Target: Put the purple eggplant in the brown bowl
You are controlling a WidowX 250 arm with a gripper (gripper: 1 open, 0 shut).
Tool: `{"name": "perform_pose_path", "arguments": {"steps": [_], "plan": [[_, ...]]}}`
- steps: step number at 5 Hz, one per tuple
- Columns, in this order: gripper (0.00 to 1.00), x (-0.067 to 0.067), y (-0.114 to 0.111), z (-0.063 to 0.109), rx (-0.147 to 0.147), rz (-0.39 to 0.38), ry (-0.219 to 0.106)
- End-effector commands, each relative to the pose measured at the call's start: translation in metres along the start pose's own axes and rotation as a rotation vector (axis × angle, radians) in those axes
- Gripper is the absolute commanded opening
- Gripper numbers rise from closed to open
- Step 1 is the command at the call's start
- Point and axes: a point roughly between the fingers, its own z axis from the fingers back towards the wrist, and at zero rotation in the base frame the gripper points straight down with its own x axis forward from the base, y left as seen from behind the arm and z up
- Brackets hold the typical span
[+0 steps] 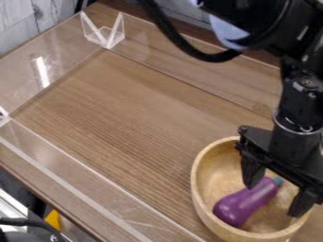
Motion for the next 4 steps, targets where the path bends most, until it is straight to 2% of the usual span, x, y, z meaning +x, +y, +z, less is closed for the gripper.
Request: {"name": "perform_pose_path", "arguments": {"steps": [1,2,4], "plan": [[1.00,0.008,0.001,0.012,-0.015,-0.006,-0.064],[1.00,0.017,0.003,0.012,-0.002,0.093,-0.076],[1.00,0.025,0.012,0.032,0.022,0.032,-0.117]]}}
